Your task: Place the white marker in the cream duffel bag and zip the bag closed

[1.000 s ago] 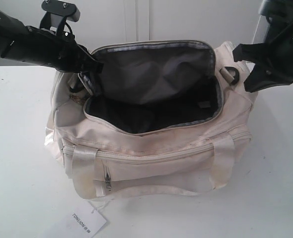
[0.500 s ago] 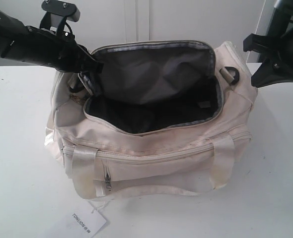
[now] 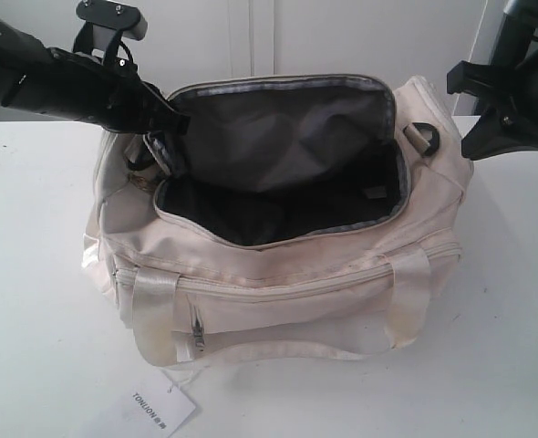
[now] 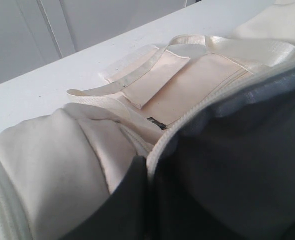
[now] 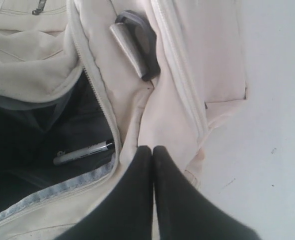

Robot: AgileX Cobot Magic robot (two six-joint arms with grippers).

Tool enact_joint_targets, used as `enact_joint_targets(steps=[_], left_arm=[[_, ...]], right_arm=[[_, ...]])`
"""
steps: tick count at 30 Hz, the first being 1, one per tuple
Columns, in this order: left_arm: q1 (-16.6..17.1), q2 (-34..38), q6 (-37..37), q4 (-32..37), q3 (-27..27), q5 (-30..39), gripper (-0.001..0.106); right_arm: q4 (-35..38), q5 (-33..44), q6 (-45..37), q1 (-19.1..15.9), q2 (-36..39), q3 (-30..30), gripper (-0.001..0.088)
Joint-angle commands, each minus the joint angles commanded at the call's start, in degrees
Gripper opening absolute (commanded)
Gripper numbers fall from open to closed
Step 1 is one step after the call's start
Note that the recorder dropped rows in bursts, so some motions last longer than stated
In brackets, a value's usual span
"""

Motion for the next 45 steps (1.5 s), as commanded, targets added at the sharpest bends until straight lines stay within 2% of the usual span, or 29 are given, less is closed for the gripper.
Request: enact_joint_targets(steps=[16,30,45], left_arm=[[0.0,-0.21,-0.14,0.0,-0.11,1.72,0.0],[0.0,-1.65,-0.23,-2.09,-4.62,17.6,0.0],[0.0,-1.78,-0.23,-0.96,-4.66,29.25,0.0]], right_arm=[[0.11,0.02,0.0,0.11,0.0,0.0,0.0],[0.22,-0.21,0.0,0.11,0.0,0.0,0.0],[0.22,-0.21,0.0,0.11,0.0,0.0,0.0]])
